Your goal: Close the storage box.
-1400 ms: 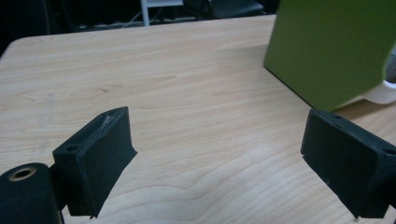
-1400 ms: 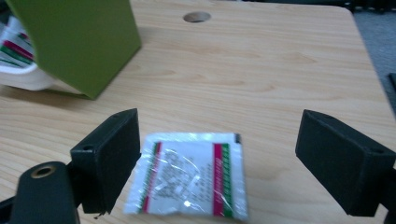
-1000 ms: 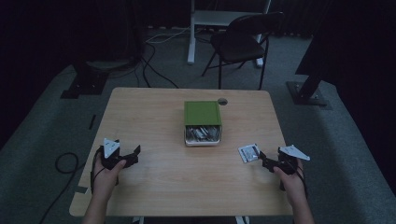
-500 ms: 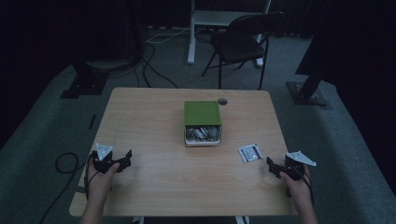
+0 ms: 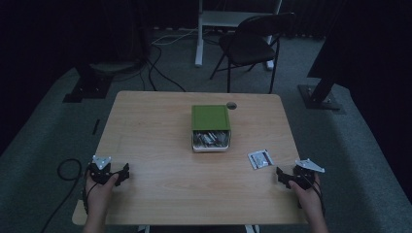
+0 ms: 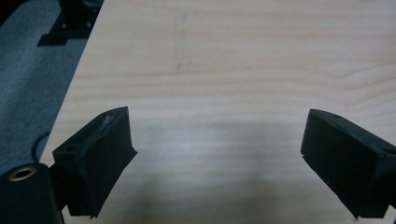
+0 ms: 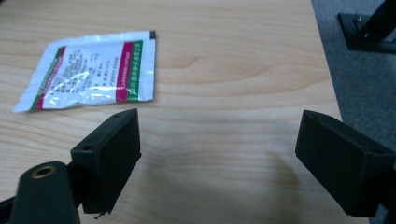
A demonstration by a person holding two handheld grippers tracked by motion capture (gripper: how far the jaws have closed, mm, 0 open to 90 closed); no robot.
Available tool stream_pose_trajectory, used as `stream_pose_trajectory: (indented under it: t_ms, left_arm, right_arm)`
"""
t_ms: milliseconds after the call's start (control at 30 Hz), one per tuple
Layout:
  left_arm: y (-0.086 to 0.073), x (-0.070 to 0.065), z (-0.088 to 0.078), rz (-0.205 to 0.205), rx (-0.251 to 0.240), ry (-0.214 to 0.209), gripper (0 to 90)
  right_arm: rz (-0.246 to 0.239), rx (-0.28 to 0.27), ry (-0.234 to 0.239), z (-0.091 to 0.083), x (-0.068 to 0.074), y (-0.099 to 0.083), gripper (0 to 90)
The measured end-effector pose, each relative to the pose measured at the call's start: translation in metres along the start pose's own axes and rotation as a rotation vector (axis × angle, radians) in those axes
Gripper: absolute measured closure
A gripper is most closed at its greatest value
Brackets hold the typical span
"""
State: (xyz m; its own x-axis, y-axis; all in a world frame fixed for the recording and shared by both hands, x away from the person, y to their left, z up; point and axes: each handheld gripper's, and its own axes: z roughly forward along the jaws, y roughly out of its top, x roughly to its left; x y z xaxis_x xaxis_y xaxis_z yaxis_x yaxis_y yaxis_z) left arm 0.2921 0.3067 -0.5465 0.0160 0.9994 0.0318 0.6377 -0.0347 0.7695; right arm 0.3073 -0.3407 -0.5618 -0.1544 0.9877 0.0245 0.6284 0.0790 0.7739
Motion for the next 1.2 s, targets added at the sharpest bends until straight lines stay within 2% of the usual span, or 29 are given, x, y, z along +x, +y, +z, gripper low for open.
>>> stream_pose_trajectory:
  t_ms: [67,200,367,433,500,767,1000,1200]
  left_arm:
    - [-0.001,0.002,-0.001,0.003,0.016,0.017,9.9]
    - [-0.003,0.005,-0.004,-0.015,0.025,0.023,9.9]
    - [-0.006,0.007,-0.006,-0.005,0.045,0.037,9.9]
    - [-0.007,0.008,-0.008,-0.005,0.048,0.048,9.9]
    - [-0.007,0.008,-0.01,0.015,0.048,0.066,9.8]
    - [-0.014,0.015,-0.011,-0.032,0.073,0.048,9.9]
    - [-0.019,0.015,-0.007,-0.039,0.097,0.042,9.9]
    - [-0.019,0.015,-0.006,-0.062,0.098,0.037,9.9]
  right_arm:
    - [0.005,0.014,-0.001,0.001,0.0,0.0,13.8]
    - [0.005,0.064,0.002,0.003,0.0,0.0,14.0]
    - [-0.004,0.068,-0.011,0.004,0.002,0.0,14.0]
    - [0.004,0.068,-0.022,0.004,0.002,0.0,13.7]
    - [0.018,0.068,-0.034,0.004,0.002,0.0,13.6]
    - [0.023,0.068,-0.039,0.004,0.001,0.0,13.6]
    - [0.023,0.068,-0.04,0.004,0.001,0.0,13.7]
    - [0.022,0.068,-0.04,0.004,0.001,0.0,13.6]
